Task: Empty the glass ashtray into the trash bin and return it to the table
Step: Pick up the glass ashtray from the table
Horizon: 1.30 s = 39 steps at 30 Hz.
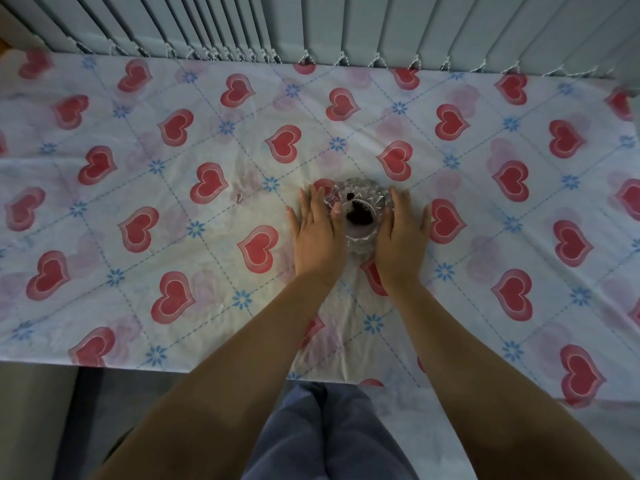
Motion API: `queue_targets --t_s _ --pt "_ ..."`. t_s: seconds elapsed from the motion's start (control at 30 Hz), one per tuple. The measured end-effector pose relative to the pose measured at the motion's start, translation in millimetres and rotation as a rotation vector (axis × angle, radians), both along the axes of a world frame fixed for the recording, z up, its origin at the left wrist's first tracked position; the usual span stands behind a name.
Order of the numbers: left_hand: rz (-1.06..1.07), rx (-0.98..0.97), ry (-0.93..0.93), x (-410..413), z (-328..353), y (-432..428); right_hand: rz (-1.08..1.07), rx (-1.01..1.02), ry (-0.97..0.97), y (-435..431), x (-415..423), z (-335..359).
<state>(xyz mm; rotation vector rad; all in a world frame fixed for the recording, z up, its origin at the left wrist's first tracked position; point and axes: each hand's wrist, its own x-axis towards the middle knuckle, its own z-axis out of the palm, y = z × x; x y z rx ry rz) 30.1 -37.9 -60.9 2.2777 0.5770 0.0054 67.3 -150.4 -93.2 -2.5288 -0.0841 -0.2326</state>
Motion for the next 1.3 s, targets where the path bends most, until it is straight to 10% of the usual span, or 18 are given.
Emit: queue_targets --t_s 0.53,1.3 --pt "0.396 -0.87 -0.259 4.3 75.8 -6.4 0.009 0.381 0.038 2.3 -18.2 69.0" --pt "0.304 -0.928 -0.262 -73.4 129.8 16.6 -0.031 1.017 0.353 21.6 -66.2 150.9"
